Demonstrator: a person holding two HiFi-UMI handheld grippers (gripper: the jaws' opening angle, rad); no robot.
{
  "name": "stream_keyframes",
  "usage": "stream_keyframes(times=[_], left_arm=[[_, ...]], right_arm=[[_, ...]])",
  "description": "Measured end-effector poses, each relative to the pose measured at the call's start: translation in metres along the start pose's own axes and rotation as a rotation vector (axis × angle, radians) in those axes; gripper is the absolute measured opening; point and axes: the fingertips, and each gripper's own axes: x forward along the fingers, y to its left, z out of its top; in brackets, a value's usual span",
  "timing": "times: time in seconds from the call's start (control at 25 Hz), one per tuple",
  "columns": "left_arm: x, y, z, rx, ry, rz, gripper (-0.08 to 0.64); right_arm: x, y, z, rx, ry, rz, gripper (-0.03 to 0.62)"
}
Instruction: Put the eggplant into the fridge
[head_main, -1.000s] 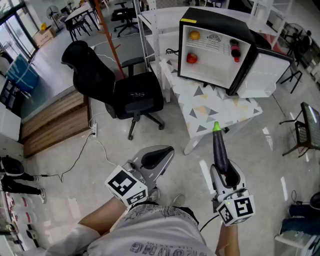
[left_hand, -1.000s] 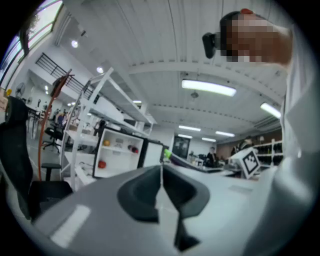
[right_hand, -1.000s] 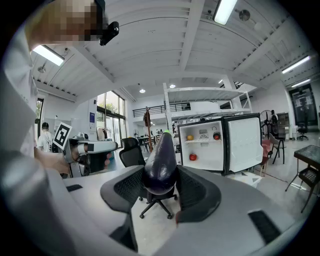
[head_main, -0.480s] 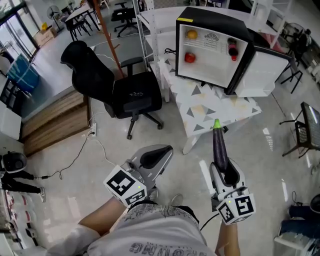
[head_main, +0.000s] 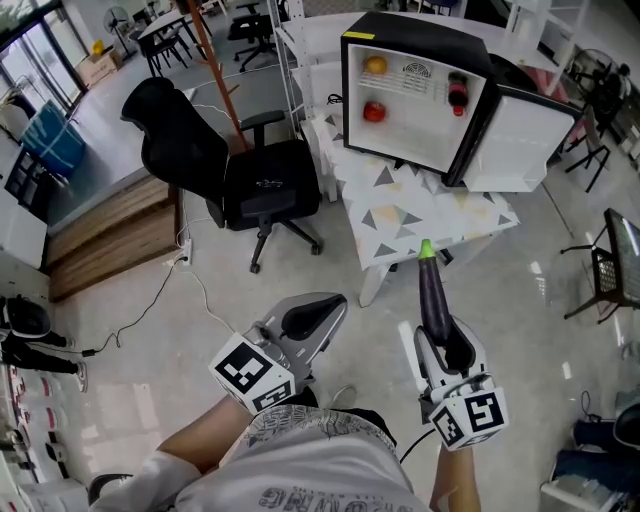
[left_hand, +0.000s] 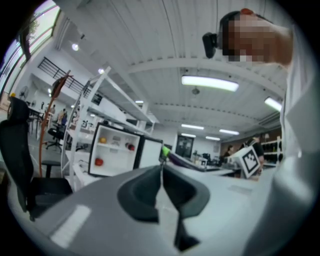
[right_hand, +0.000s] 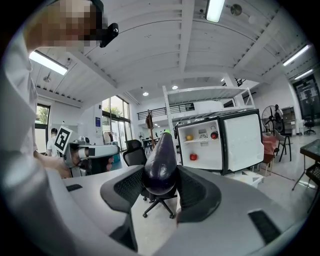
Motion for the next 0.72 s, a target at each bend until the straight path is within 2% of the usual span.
stream_keyframes(times=[0.32, 0.72], left_arm=[[0.02, -0.005, -0.007, -0.004, 0.003, 0.017, 0.015], [0.047, 0.019, -0.01, -0.012, -0.001, 0.026, 0.015]], right_arm=[[-0.001, -0.023, -0.005, -0.004, 0.011, 0.012, 0.193], [0.028, -0.047, -0.004, -0.012, 0.022, 0.017, 0.193]])
